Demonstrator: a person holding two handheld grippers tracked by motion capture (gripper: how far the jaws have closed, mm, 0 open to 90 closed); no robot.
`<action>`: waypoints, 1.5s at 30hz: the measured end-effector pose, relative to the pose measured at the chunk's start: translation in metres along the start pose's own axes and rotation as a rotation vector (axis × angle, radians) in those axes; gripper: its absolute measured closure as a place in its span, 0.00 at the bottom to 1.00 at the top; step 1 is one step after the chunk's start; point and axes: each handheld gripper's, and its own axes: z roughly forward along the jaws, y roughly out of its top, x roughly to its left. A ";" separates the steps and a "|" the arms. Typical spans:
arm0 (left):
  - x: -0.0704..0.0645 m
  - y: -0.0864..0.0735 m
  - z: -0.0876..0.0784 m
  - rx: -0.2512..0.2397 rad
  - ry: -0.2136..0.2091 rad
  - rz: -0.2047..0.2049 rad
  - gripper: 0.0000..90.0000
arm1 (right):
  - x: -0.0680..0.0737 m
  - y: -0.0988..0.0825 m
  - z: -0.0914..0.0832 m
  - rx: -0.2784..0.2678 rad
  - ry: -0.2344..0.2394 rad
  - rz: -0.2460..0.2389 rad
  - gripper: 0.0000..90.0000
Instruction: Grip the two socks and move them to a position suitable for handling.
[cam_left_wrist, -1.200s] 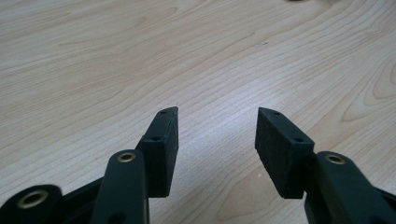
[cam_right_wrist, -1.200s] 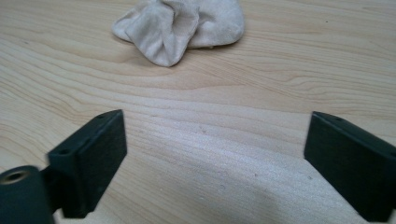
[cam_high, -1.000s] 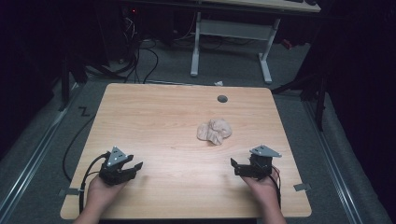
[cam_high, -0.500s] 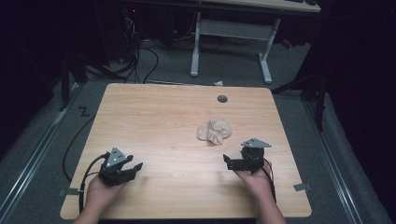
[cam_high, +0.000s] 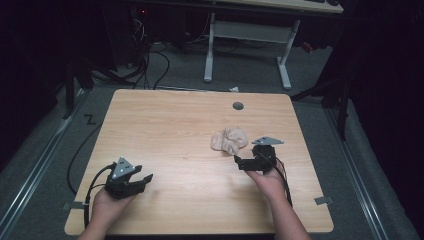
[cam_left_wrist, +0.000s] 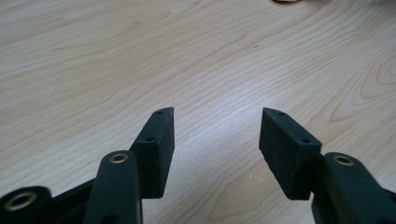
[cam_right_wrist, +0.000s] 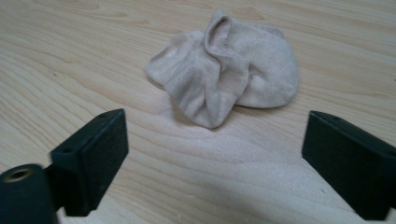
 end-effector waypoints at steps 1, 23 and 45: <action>0.000 0.000 0.000 0.000 -0.003 -0.001 0.50 | -0.001 0.001 0.001 0.000 0.003 -0.002 0.12; 0.000 0.000 0.000 0.001 -0.008 0.004 0.50 | -0.010 0.028 0.039 0.021 -0.021 0.017 0.65; -0.001 0.000 0.000 0.005 -0.012 0.009 0.50 | -0.010 0.017 0.070 0.096 -0.026 0.041 0.97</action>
